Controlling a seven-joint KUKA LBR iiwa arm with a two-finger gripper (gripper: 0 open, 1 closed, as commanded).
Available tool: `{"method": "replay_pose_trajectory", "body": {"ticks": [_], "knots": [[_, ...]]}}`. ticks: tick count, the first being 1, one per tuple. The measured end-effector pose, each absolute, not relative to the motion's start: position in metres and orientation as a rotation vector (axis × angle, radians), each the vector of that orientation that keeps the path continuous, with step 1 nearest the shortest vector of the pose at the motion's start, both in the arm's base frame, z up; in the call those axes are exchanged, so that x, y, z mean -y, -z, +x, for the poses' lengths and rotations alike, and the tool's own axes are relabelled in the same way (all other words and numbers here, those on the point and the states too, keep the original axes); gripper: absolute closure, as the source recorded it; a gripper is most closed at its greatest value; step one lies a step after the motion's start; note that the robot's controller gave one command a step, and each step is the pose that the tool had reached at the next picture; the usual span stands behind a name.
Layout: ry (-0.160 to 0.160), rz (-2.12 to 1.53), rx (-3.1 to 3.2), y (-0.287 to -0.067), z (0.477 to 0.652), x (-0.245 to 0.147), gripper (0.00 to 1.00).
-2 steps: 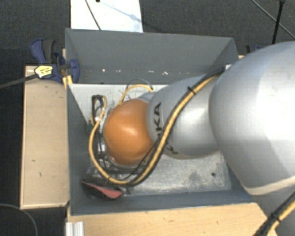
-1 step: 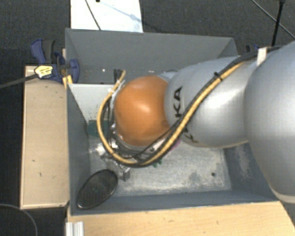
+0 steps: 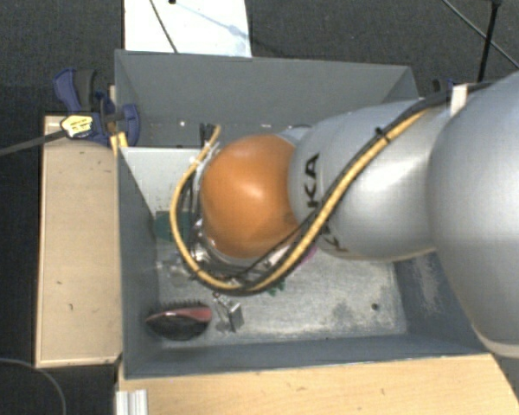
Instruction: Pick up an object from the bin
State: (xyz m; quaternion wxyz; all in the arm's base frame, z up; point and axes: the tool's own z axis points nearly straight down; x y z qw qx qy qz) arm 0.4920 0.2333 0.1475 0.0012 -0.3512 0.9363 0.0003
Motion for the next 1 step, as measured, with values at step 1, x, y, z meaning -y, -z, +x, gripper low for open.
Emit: {"method": "replay_pose_trajectory", "body": {"ticks": [1], "knots": [[0.001,-1.232,-2.882,-0.0688,0.4802,-0.2494,0.00]]}}
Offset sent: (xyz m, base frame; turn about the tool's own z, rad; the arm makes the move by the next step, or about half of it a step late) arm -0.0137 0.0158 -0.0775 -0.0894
